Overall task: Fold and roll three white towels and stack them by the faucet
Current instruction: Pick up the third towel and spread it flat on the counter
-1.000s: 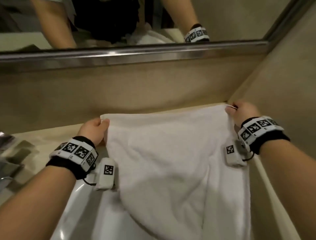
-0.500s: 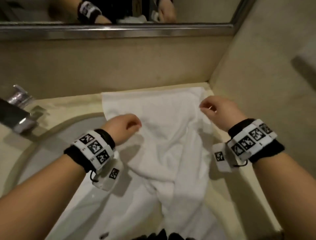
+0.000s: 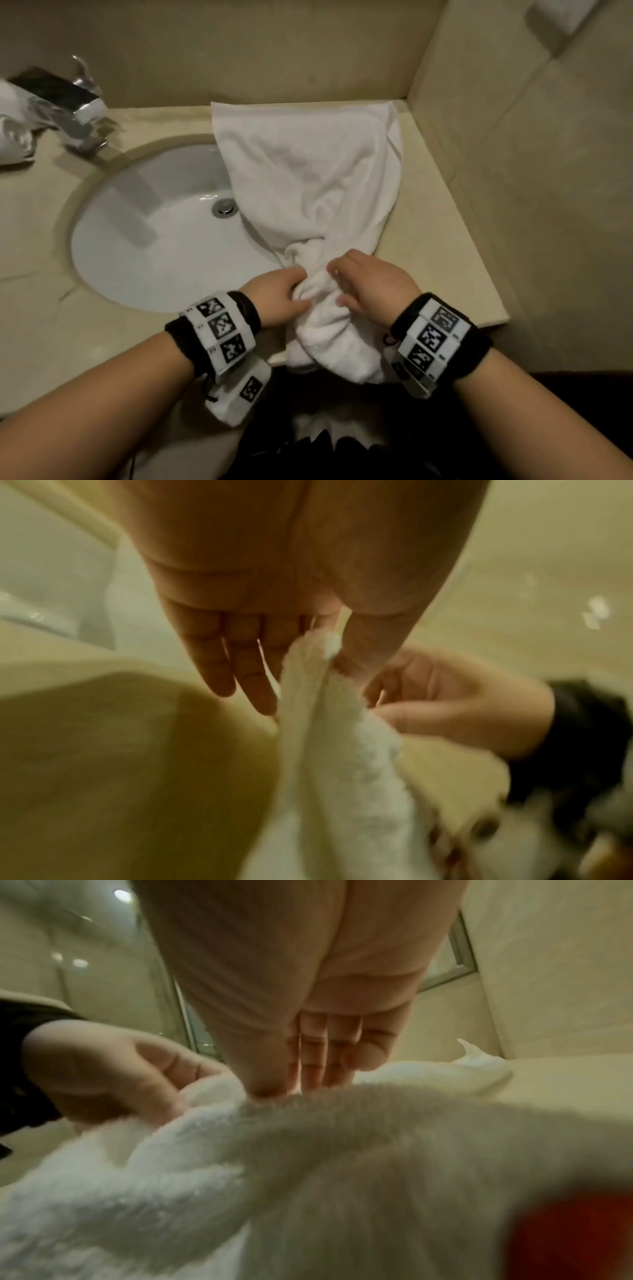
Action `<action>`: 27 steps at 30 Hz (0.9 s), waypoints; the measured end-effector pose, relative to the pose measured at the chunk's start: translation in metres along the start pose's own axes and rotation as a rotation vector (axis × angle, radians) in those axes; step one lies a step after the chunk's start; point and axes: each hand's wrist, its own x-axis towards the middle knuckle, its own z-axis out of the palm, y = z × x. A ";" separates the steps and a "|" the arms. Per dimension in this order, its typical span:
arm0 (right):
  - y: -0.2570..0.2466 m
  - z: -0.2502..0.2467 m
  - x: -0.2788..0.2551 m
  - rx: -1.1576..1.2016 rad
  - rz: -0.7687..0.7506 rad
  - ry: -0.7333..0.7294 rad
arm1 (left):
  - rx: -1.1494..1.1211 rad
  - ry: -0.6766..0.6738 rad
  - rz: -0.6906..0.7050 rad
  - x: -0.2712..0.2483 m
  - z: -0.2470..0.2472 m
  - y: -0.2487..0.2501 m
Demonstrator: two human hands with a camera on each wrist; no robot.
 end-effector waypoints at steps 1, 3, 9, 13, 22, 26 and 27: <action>-0.002 -0.003 0.001 -0.007 -0.024 0.031 | -0.125 0.060 0.013 -0.005 -0.006 0.006; -0.008 -0.015 0.000 0.034 -0.055 0.114 | -0.302 0.195 0.073 -0.013 -0.019 0.019; -0.010 -0.065 0.001 0.160 0.029 0.356 | -0.272 0.258 0.117 -0.020 -0.038 0.047; 0.017 -0.104 -0.007 0.337 0.184 0.565 | -0.045 0.045 -0.024 -0.016 -0.017 0.041; 0.018 -0.095 -0.049 0.113 -0.051 0.282 | 0.090 0.354 0.261 -0.027 -0.071 0.095; 0.002 -0.103 -0.034 0.186 0.049 0.396 | 0.160 0.447 0.358 -0.024 -0.090 0.126; 0.005 -0.110 -0.035 0.226 0.077 0.449 | 0.123 0.449 0.326 -0.024 -0.092 0.123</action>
